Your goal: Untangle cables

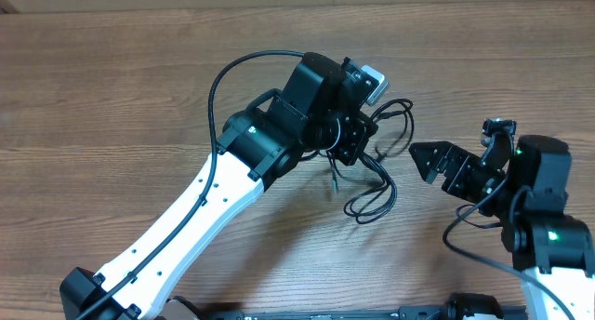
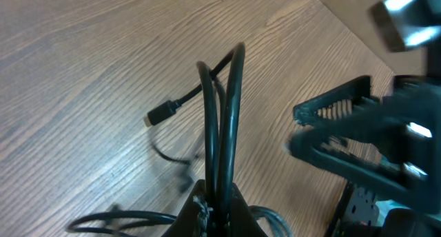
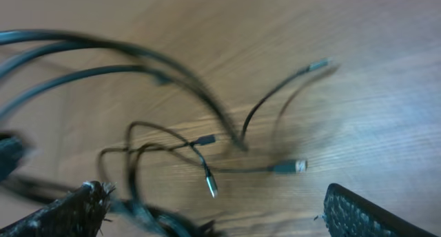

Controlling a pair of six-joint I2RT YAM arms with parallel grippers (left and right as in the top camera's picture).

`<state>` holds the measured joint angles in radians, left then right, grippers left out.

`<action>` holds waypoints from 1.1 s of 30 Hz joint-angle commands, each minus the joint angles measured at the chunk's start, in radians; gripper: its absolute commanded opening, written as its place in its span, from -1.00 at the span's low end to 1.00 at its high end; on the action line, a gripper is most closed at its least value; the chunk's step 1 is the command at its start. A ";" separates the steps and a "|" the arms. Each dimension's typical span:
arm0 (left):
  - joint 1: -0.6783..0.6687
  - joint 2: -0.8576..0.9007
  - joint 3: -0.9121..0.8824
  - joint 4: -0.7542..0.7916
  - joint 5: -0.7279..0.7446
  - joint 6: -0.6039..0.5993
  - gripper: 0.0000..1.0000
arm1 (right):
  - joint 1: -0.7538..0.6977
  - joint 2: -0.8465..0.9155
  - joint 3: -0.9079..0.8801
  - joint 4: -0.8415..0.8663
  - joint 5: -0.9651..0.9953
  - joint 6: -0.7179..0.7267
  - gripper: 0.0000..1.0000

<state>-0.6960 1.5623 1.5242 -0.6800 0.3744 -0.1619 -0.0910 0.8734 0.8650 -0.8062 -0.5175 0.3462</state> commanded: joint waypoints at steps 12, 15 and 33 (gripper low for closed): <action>-0.005 -0.027 0.033 0.100 0.206 -0.105 -0.92 | -0.001 -0.058 0.040 -0.042 -0.281 -0.381 0.94; -0.005 -0.027 0.033 0.113 0.205 -0.117 -0.92 | -0.001 -0.058 0.040 -0.074 -0.281 -0.441 0.82; 0.010 -0.027 0.033 0.210 0.251 -0.187 -0.92 | -0.001 -0.047 0.039 -0.110 -0.277 -0.512 0.39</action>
<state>-0.6975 1.5623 1.5249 -0.4942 0.5629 -0.3202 -0.0910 0.8223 0.8719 -0.9173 -0.7818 -0.1471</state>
